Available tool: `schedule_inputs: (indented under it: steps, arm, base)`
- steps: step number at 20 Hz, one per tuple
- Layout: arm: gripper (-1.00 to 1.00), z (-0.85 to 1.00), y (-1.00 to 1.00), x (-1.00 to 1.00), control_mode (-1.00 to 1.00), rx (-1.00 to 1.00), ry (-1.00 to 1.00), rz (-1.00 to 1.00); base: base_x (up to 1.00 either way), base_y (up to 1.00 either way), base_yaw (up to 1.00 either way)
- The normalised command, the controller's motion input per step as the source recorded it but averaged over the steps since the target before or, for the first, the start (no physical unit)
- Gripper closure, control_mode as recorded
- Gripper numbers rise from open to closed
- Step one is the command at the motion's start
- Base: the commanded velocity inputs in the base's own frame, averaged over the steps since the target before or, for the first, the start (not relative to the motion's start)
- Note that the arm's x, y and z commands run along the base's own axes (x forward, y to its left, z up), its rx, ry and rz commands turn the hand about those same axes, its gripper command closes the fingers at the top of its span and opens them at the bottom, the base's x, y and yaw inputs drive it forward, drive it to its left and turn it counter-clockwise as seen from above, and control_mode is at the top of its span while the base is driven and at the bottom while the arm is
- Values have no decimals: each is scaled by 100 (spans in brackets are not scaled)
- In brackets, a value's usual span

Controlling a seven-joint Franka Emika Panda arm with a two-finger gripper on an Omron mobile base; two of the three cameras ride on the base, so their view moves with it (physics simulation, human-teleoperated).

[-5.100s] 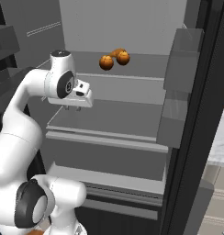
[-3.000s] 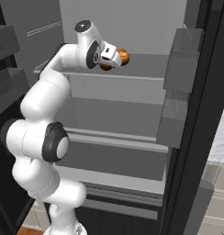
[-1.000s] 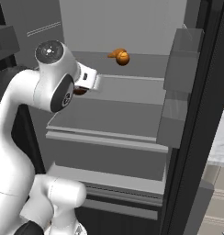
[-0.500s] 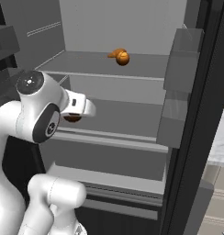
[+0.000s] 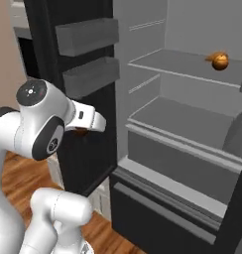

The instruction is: Pick the two oranges from the fridge and place them on the plate next to the blender to make a fruit smoothie.

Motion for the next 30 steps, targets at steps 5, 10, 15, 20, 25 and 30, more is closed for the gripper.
schedule_inputs:
  steps: [5, 10, 15, 20, 25, 30]
  arm:
    - [100, 0, 0, 0, 100, 0, 0, 0]
    - [100, 0, 0, 0, 100, 0, 0, 0]
    - [100, 0, 0, 0, 100, 0, 0, 0]
    - [100, 0, 0, 0, 100, 0, 0, 0]
    - [100, 0, 0, 0, 100, 0, 0, 0]
    - [100, 0, 0, 0, 100, 0, 0, 0]
  base:
    - [-51, 0, 94]
    - [-16, 0, 100]
    - [-11, 0, 100]
    - [-15, 0, 100]
    - [-18, 0, 100]
    - [-13, 0, 100]
